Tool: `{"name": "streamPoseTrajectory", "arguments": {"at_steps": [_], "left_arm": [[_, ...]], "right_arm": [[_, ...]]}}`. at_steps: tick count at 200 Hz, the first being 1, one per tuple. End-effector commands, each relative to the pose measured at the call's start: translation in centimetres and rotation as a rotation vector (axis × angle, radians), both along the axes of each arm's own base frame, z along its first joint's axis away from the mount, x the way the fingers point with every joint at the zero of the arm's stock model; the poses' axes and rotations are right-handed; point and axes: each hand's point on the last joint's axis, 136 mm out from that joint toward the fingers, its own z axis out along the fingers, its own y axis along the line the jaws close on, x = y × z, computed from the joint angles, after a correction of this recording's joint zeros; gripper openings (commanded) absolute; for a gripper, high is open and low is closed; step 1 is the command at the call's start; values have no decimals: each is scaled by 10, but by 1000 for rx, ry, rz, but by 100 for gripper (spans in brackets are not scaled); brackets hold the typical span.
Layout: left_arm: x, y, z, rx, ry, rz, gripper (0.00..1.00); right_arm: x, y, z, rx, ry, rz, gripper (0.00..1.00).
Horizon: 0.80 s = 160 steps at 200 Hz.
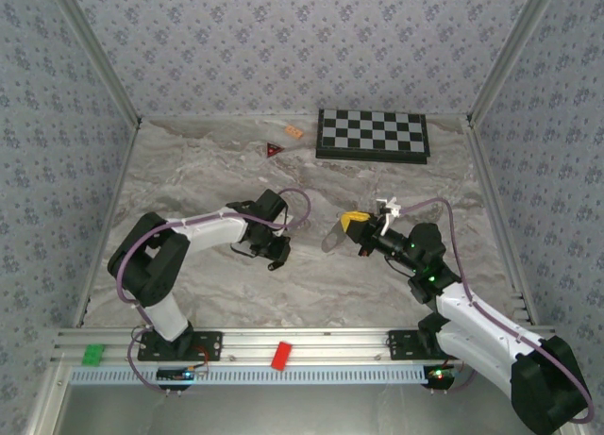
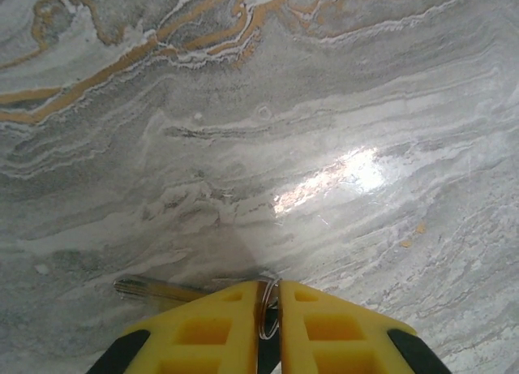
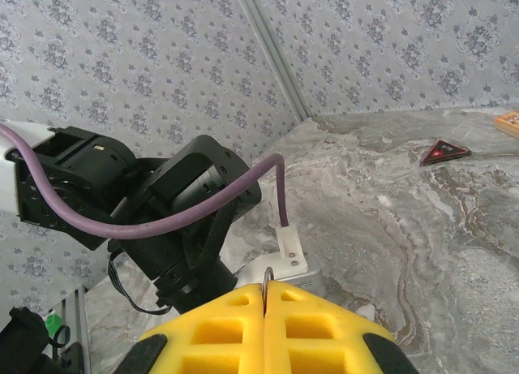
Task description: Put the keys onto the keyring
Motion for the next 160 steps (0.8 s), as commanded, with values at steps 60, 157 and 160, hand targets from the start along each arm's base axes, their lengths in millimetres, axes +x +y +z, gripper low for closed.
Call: {"name": "streamPoseTrajectory", "arguments": {"at_steps": [60, 157, 160], "left_arm": [[0, -5, 17, -19, -20, -19, 6], [-6, -8, 11, -20, 16, -38, 12], [-6, -8, 10, -20, 17, -38, 12]], "right_arm": [[-2, 1, 8, 4, -41, 7, 0], [-2, 1, 8, 2, -44, 7, 0], [-2, 1, 8, 2, -44, 7, 0]]}}
